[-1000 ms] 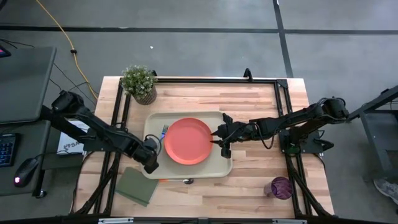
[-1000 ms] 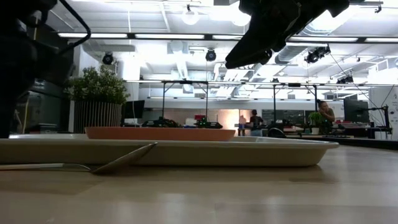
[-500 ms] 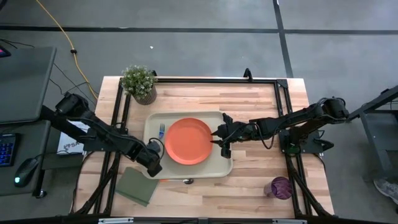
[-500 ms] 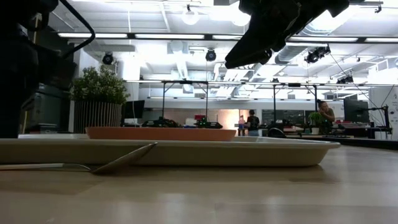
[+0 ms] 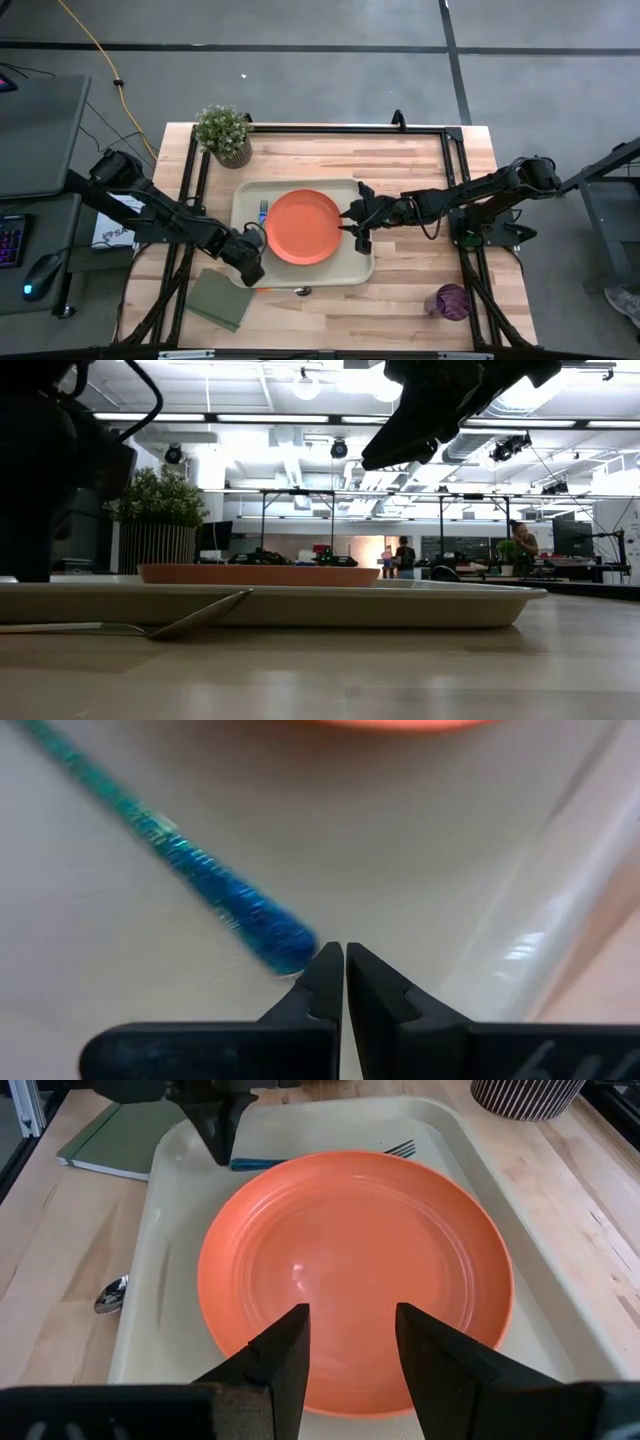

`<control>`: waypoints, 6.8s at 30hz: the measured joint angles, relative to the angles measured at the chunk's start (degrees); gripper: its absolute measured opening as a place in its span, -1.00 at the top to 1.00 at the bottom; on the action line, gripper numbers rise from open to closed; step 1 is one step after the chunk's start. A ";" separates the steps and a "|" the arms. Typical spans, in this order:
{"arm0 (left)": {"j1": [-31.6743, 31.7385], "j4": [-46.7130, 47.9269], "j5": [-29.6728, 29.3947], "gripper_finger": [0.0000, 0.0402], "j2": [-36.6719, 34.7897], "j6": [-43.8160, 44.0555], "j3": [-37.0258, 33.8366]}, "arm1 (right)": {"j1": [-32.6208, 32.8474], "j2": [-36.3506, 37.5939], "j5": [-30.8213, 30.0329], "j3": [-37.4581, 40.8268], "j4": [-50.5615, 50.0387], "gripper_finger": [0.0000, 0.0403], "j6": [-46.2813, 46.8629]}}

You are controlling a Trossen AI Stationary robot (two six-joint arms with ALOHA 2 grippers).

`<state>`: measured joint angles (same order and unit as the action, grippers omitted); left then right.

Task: Pick and place plate/cup/fork/spoon on tray
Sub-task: Put the orange spoon beside the blue fork on the gray tray

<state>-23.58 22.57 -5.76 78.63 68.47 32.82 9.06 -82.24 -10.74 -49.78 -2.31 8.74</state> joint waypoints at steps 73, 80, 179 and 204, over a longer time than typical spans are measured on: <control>-7.85 -0.45 -17.17 0.90 16.31 -40.04 23.02 | 1.29 -2.84 -1.29 0.00 -0.67 0.30 -1.19; -9.97 -1.66 -15.27 0.51 16.45 -34.40 23.04 | 1.25 -2.84 -1.29 0.00 -0.51 0.30 -1.15; 25.12 5.06 -26.40 1.00 -12.79 0.40 -6.38 | 1.99 -2.84 -0.85 0.02 -0.68 0.30 1.63; 23.15 3.98 -27.65 0.91 1.77 12.42 -6.27 | 1.99 -2.84 -0.87 0.02 -1.07 0.30 1.75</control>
<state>-0.43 26.55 -33.41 80.40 80.89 26.55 11.05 -85.08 -11.62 -49.76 -3.38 10.49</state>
